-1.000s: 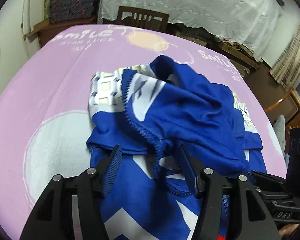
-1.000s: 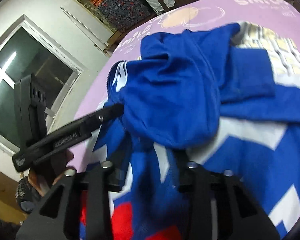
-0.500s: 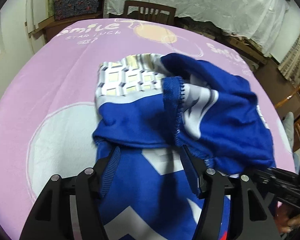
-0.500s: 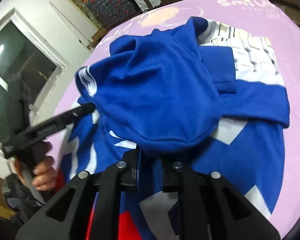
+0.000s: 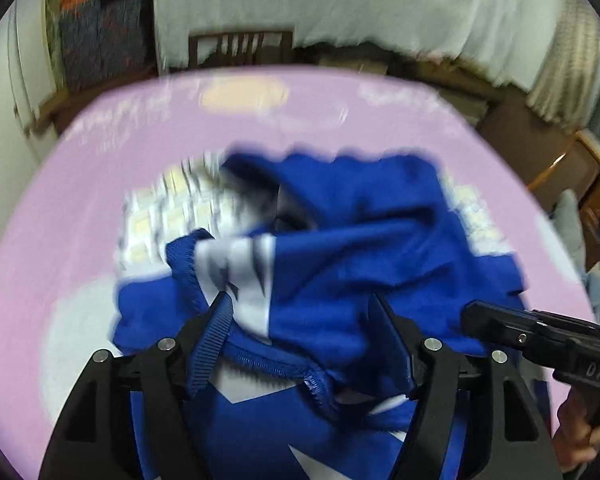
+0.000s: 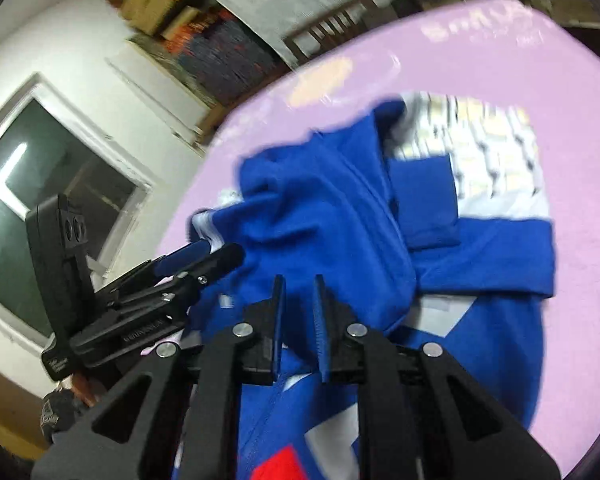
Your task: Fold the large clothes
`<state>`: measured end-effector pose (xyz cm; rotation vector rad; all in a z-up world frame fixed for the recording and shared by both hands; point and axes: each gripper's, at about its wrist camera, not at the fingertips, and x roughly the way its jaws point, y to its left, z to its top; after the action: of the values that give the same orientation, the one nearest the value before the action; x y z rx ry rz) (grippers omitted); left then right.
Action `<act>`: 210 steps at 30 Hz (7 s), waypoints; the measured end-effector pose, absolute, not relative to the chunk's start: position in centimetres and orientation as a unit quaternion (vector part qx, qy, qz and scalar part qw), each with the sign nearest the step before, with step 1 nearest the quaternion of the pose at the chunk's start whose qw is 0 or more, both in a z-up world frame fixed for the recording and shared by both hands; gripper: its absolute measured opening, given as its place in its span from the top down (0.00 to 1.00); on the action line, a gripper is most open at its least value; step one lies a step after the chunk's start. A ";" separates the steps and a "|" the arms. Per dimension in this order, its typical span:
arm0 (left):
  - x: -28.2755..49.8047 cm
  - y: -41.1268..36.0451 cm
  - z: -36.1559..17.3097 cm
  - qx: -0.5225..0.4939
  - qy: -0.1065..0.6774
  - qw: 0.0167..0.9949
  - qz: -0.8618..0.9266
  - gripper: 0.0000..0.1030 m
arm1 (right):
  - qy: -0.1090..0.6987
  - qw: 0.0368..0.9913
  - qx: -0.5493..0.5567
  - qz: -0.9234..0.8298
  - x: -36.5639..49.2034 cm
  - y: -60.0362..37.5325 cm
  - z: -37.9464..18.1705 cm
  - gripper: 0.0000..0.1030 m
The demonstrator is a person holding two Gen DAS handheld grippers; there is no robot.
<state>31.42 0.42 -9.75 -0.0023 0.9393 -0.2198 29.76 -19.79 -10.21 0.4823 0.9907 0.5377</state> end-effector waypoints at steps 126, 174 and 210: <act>23.6 8.5 1.6 -0.094 0.358 0.904 -0.214 0.86 | 0.352 0.823 0.311 0.319 24.1 -27.6 -1.8 0.81; 36.9 10.8 0.5 -0.068 0.385 0.919 -0.047 0.55 | 0.378 0.860 0.275 0.204 36.0 -28.8 -5.3 0.48; 45.7 7.9 -10.2 -0.053 0.415 0.908 -0.010 0.92 | 0.440 0.890 0.090 0.082 49.1 -19.5 -12.9 0.88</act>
<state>45.69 7.94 -10.25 -0.1100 0.8562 -0.0205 49.13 -19.45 -12.92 0.1871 0.9134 0.1696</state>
